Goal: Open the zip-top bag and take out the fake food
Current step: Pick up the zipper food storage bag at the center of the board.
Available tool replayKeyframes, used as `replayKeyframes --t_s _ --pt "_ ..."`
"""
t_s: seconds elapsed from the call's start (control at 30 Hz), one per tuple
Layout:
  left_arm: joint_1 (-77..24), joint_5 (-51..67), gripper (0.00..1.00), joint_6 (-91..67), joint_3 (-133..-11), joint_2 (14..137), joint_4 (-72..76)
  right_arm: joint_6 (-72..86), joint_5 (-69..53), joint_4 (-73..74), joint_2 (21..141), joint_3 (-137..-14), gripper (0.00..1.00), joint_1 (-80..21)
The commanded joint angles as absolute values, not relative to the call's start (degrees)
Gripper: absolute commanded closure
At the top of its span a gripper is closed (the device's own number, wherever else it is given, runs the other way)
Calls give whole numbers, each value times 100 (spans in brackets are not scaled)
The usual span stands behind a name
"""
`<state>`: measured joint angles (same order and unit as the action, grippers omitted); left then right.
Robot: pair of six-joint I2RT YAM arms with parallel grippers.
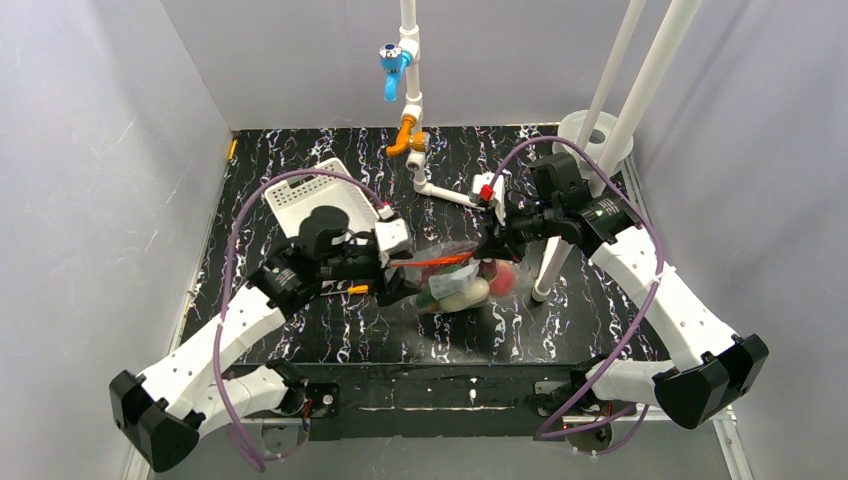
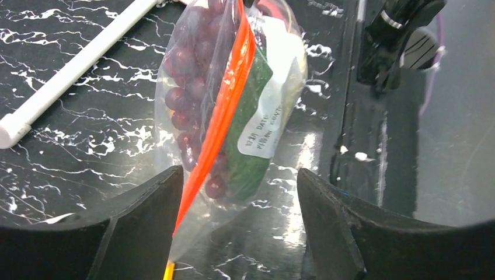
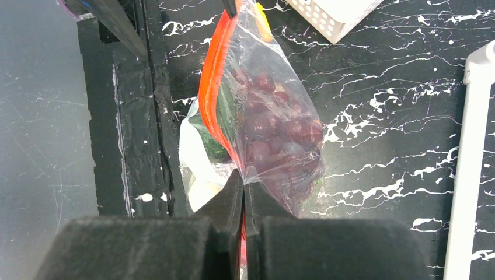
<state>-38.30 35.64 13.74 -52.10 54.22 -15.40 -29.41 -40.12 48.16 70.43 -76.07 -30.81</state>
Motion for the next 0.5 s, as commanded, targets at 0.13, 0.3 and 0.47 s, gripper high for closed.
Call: replayKeyframes --t_s 0.13,0.3,0.47 --pt "-4520 2554 42 2272 -5356 6169 -1097 -3049 -4575 4539 6841 -7476 99 -2876" --pt "-4594 2274 60 2244 -5363 6422 -919 -3086 -4611 4553 6944 -7471 99 -2880" --pt "-4604 2395 82 2010 -5195 6376 -664 -3161 -4564 4586 6882 -7386 99 -2859"
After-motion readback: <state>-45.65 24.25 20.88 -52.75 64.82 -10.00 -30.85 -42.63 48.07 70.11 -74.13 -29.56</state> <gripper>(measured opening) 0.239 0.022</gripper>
